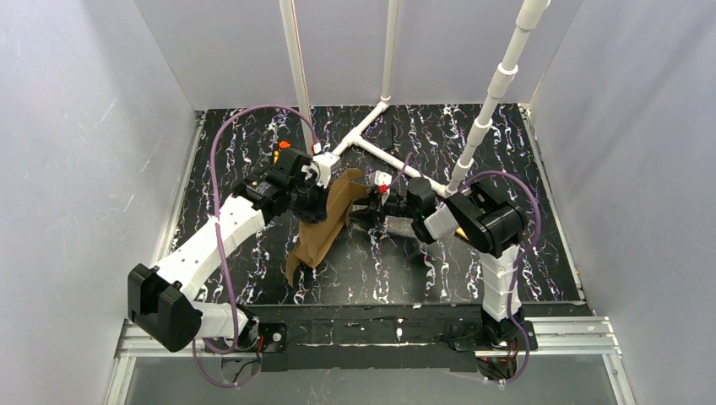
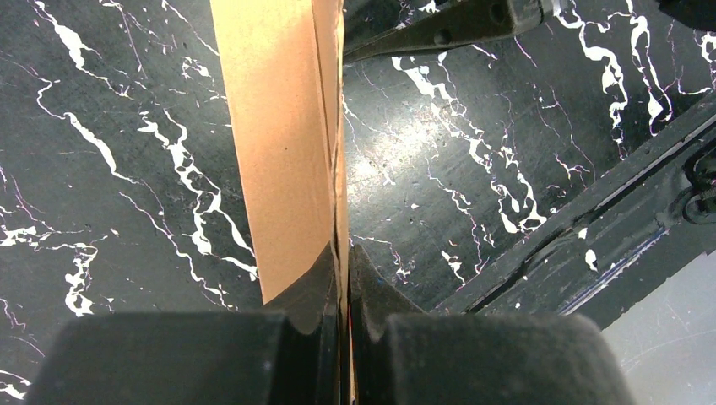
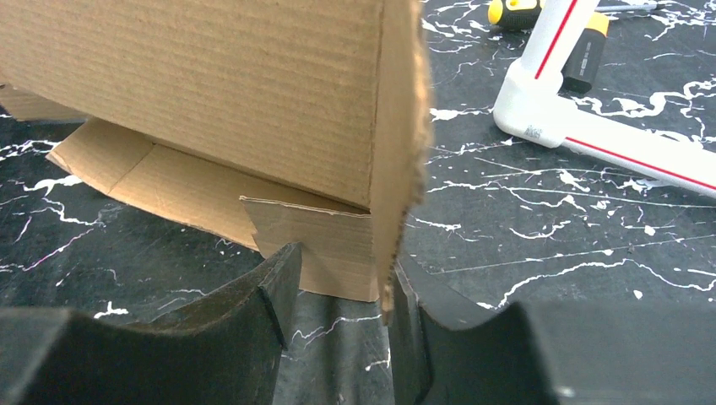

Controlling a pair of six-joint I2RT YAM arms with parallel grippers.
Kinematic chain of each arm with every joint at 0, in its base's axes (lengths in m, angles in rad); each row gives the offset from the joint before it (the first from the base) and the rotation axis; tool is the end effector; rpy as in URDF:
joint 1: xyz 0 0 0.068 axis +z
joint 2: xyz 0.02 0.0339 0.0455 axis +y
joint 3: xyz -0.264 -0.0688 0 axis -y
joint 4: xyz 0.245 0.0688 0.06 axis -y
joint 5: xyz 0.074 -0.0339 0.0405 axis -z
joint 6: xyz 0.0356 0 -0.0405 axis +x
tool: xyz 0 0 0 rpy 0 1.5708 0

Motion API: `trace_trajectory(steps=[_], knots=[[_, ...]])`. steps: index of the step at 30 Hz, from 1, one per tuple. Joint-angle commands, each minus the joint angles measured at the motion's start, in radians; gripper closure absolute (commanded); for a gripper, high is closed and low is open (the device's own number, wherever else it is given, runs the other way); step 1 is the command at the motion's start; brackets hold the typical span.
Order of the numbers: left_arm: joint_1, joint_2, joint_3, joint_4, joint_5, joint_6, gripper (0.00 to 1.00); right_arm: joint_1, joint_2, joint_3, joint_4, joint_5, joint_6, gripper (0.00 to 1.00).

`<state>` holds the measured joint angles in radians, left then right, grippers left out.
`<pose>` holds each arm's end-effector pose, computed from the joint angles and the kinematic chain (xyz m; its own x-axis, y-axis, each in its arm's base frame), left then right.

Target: Fold the paper box

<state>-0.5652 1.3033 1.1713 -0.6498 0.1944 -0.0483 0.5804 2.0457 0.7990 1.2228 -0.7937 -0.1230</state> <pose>0.2313 -0.1549 0.3186 -0.6253 0.3405 -0.7022 0.6118 0.7725 -0.1702 0.2993 0.2266 0.1328 0.1005 -0.0370 -0.9943 -0.9756 0.1925 -0.1057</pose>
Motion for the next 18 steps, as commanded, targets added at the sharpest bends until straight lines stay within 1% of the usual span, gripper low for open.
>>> trace_trajectory(steps=[1,5,10,18], knots=[[-0.003,-0.027,-0.006,0.012,0.01,-0.005,1.0,0.026,0.026,-0.017,0.149,0.06,0.01,0.51],[-0.002,-0.03,-0.008,0.01,0.014,-0.007,1.0,0.029,0.054,-0.021,0.236,0.08,0.042,0.51],[0.007,-0.037,-0.011,-0.001,0.021,-0.005,1.0,0.03,0.11,-0.009,0.378,0.053,0.107,0.51],[0.03,-0.04,-0.021,-0.001,0.064,-0.008,1.0,0.049,0.14,0.029,0.38,0.107,0.1,0.48]])
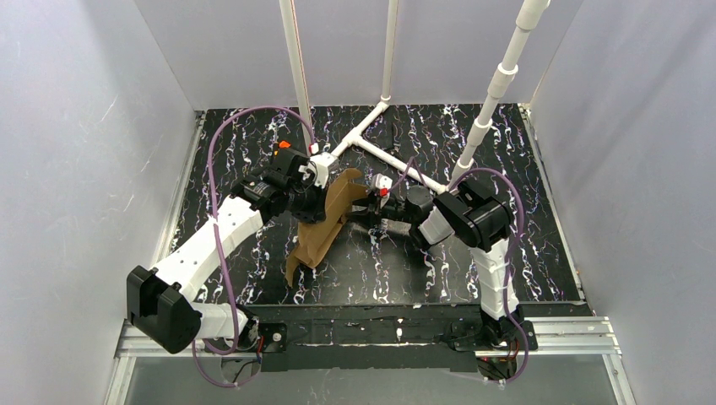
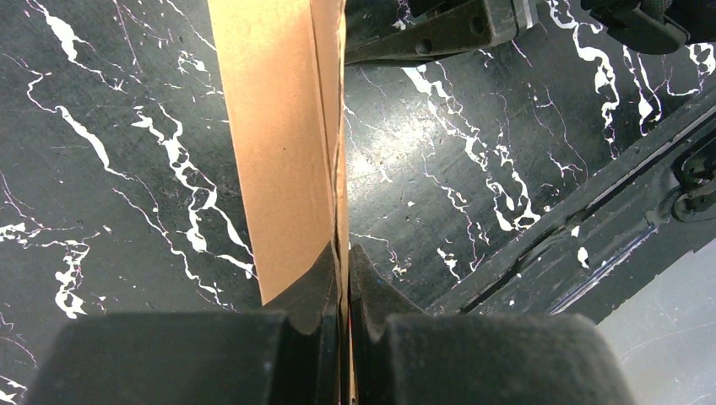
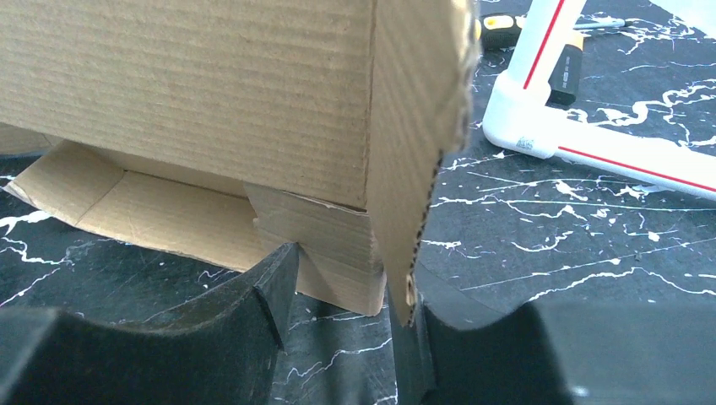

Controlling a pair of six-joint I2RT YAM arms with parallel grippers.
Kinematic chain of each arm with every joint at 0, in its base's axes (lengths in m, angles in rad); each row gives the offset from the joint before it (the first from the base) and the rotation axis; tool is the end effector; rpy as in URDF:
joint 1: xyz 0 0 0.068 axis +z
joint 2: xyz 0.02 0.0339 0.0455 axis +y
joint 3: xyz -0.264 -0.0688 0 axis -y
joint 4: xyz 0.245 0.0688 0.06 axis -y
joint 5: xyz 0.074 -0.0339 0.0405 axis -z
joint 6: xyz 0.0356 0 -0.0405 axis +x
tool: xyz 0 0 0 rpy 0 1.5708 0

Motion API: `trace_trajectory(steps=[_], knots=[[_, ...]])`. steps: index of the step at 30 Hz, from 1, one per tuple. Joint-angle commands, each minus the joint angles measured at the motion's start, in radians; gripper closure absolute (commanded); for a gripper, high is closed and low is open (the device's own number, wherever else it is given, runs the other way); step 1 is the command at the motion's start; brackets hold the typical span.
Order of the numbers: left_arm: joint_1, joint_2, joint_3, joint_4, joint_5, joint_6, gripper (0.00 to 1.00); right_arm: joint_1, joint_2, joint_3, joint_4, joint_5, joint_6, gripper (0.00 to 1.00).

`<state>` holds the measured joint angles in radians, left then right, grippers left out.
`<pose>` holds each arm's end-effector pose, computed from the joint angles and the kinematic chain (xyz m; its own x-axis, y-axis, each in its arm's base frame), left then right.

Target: Fold the paper box

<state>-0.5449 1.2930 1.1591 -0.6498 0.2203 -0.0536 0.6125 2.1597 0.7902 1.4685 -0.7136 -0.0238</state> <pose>0.2315 -0.1494 0.3174 -0.6370 0.3250 -0.6990 0.6049 0.7728 -0.1920 0.2933 0.2346 0.1149 0.1039 0.0510 -0.9933 -0.9654 0.2454 -0.0884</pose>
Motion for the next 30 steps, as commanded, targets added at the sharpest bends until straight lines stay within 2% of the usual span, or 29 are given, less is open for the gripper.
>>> trace_trajectory(steps=[1,9,12,19,21,26,30], knots=[[0.01,-0.027,-0.008,-0.001,0.042,-0.004,1.0,0.022,0.032,0.046,0.137,0.024,0.002,0.48],[0.019,-0.024,-0.008,-0.002,0.066,-0.005,1.0,0.047,0.046,0.072,0.151,0.045,-0.014,0.5],[0.027,-0.028,-0.01,-0.006,0.076,-0.006,1.0,0.045,0.048,0.078,0.165,0.038,-0.015,0.54],[0.052,-0.036,-0.016,-0.01,0.106,-0.009,1.0,0.046,0.051,0.084,0.216,-0.065,-0.01,0.84],[0.057,-0.035,-0.017,-0.01,0.12,-0.009,1.0,0.044,0.049,0.082,0.224,-0.086,-0.01,0.84],[0.075,-0.035,-0.013,-0.015,0.16,-0.008,1.0,0.044,0.042,0.085,0.223,-0.076,-0.003,0.72],[0.088,-0.032,-0.014,-0.02,0.19,-0.006,1.0,0.043,0.039,0.088,0.222,-0.057,0.003,0.7]])
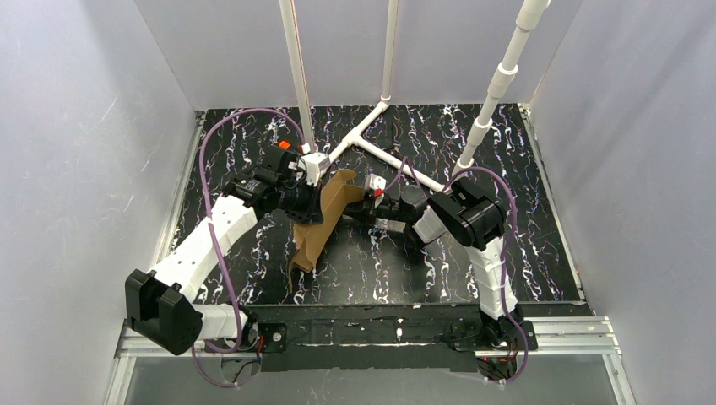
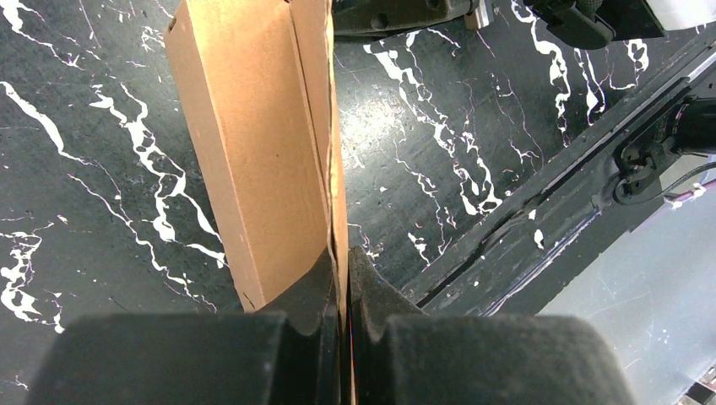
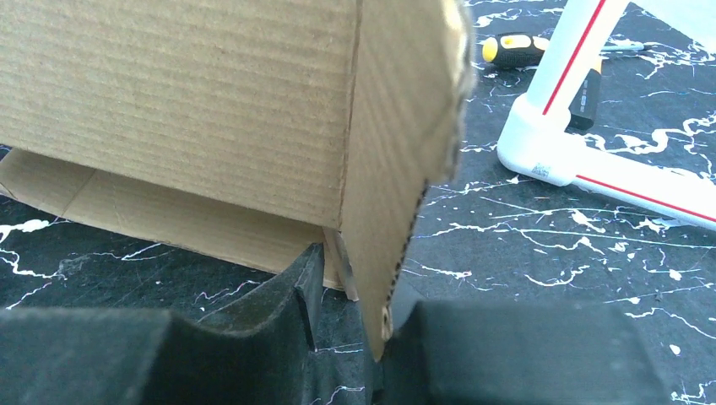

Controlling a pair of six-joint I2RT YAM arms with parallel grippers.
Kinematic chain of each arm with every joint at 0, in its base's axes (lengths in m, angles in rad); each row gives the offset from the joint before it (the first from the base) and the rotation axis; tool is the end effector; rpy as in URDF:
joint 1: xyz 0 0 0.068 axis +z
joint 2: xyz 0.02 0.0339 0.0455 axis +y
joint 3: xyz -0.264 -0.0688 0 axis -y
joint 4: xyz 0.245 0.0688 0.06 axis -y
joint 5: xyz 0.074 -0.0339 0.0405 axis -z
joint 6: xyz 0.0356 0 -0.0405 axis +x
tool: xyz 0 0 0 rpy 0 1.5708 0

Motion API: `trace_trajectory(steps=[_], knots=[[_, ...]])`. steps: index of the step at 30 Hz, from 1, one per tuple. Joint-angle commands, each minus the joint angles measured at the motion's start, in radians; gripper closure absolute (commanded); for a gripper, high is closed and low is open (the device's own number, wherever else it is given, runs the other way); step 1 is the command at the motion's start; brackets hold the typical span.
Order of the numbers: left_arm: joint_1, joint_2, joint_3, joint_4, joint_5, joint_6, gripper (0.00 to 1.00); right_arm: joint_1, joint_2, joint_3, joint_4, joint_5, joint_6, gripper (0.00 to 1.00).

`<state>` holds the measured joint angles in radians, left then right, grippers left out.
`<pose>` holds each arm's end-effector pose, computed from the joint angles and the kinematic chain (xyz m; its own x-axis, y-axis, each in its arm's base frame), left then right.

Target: Fold the paper box

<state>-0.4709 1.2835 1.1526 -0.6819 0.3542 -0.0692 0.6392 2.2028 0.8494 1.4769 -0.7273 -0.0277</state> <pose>0.2348 -0.1334 0.3162 -0.6897 0.2784 -0.6684 0.5917 0.7487 -0.2988 0.2967 0.2500 0.1126 0.1258 0.0678 -0.9897 -0.9720 0.2079 -0.1094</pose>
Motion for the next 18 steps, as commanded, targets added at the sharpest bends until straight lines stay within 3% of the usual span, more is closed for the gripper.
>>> trace_trajectory(steps=[1,7,13,18], knots=[[0.016,-0.022,-0.008,0.012,0.059,0.009,1.0,0.017,-0.005,0.03,0.216,-0.041,0.011,0.71],[0.027,-0.03,-0.011,0.023,0.067,-0.006,1.0,0.012,-0.019,0.023,0.234,-0.057,0.022,0.99],[0.05,-0.064,-0.011,0.027,0.058,-0.02,1.0,-0.009,-0.07,-0.026,0.223,-0.065,0.022,0.99],[0.065,-0.077,-0.011,0.022,0.064,-0.037,1.0,-0.019,-0.178,-0.062,0.032,-0.116,-0.037,0.99]])
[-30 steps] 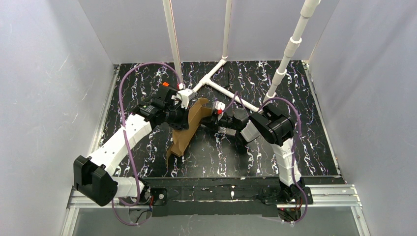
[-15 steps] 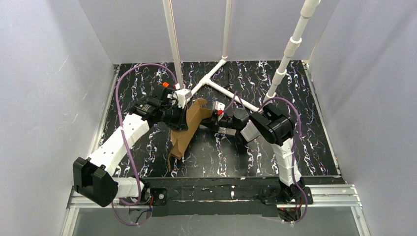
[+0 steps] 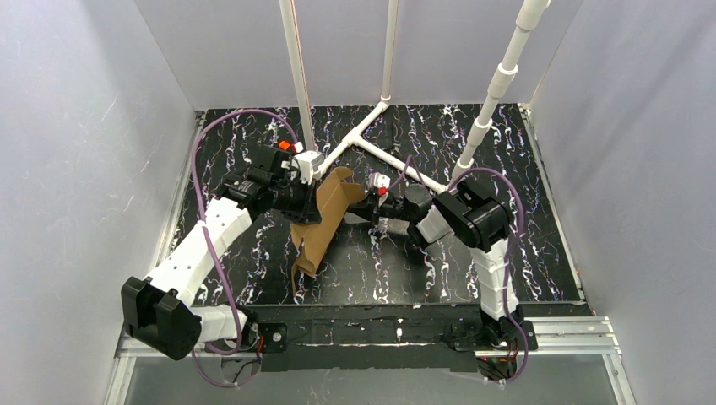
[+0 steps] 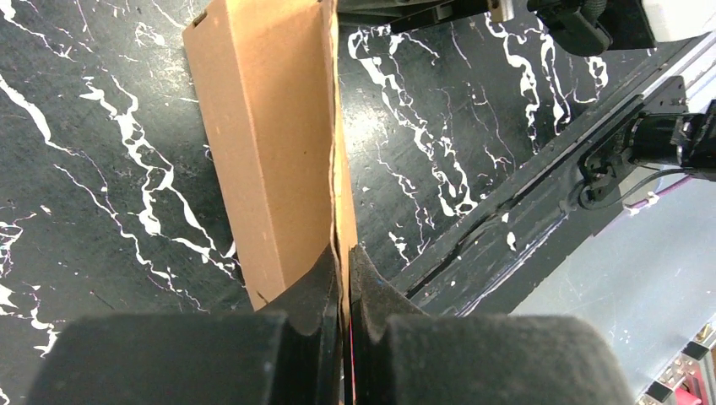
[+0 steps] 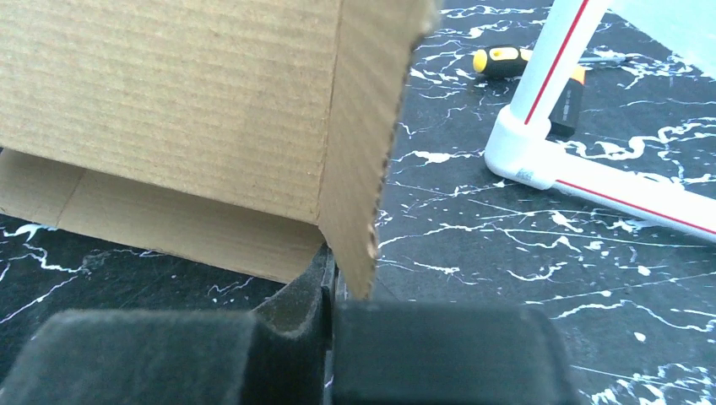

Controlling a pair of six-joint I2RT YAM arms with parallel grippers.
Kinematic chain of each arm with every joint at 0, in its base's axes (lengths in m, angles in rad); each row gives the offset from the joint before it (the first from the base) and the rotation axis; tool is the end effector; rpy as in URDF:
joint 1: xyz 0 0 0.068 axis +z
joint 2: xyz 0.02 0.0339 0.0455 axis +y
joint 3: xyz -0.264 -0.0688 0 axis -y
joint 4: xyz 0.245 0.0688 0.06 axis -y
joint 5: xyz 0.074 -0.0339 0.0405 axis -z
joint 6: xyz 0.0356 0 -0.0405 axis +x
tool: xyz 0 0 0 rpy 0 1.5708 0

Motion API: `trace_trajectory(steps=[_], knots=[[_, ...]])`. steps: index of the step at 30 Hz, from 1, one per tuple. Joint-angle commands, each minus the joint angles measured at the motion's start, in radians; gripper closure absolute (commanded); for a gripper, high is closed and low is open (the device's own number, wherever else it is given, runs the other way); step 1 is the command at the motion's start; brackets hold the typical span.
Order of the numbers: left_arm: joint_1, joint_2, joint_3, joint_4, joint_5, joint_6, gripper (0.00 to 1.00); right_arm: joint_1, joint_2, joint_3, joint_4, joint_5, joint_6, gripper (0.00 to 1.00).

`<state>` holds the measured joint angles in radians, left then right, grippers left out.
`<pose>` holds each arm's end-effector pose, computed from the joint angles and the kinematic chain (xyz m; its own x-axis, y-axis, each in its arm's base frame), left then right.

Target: Fold the paper box

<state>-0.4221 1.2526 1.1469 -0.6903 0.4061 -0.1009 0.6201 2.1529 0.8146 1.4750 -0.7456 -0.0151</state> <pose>0.2333 -0.1202 0.3218 -0.7118 0.2182 -0.6676 0.5596 0.7506 -0.3513 0.2946 0.2400 0.1231 0.1256 0.0760 -0.9892 -0.9721 0.2085 -0.1074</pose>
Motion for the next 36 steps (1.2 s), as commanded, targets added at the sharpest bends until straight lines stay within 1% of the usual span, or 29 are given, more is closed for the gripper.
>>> trace_trajectory(steps=[1,3,4,6,8,11,14,17,19,26,30,32,34,36], knots=[[0.019,-0.047,-0.006,0.029,0.012,-0.01,1.0,0.0,-0.175,-0.032,-0.06,-0.11,-0.083,0.99],[0.024,-0.049,-0.008,0.032,0.009,-0.019,0.98,0.0,-0.247,-0.022,-0.316,-0.129,-0.191,0.99],[0.026,-0.051,-0.01,0.035,0.008,-0.026,0.96,0.0,-0.29,-0.004,-0.494,-0.125,-0.273,0.99],[0.029,-0.058,-0.019,0.051,0.009,-0.039,0.91,0.001,-0.363,0.085,-0.933,-0.094,-0.496,0.99],[0.036,-0.064,-0.03,0.071,0.022,-0.054,0.87,0.001,-0.401,0.168,-1.252,-0.057,-0.631,0.99],[0.044,-0.068,-0.048,0.098,0.045,-0.073,0.82,0.001,-0.41,0.27,-1.613,0.008,-0.741,0.99],[0.046,-0.072,-0.069,0.119,0.055,-0.086,0.73,0.001,-0.396,0.347,-1.871,0.066,-0.78,0.99],[0.053,-0.074,-0.091,0.132,0.058,-0.092,0.67,0.006,-0.368,0.411,-2.03,0.127,-0.784,0.99],[0.057,-0.078,-0.113,0.145,0.057,-0.096,0.63,0.014,-0.357,0.437,-2.089,0.168,-0.764,0.99],[0.072,-0.067,-0.18,0.184,0.095,-0.12,0.5,0.047,-0.379,0.464,-2.145,0.313,-0.686,0.98],[0.077,-0.068,-0.2,0.207,0.131,-0.133,0.46,0.069,-0.371,0.487,-2.173,0.364,-0.666,0.97],[0.08,-0.062,-0.202,0.208,0.14,-0.136,0.47,0.079,-0.37,0.489,-2.171,0.375,-0.659,0.94],[0.084,-0.044,-0.2,0.201,0.152,-0.136,0.53,0.088,-0.369,0.491,-2.169,0.377,-0.653,0.92],[0.088,-0.021,-0.199,0.194,0.162,-0.135,0.72,0.093,-0.363,0.494,-2.166,0.375,-0.648,0.9]])
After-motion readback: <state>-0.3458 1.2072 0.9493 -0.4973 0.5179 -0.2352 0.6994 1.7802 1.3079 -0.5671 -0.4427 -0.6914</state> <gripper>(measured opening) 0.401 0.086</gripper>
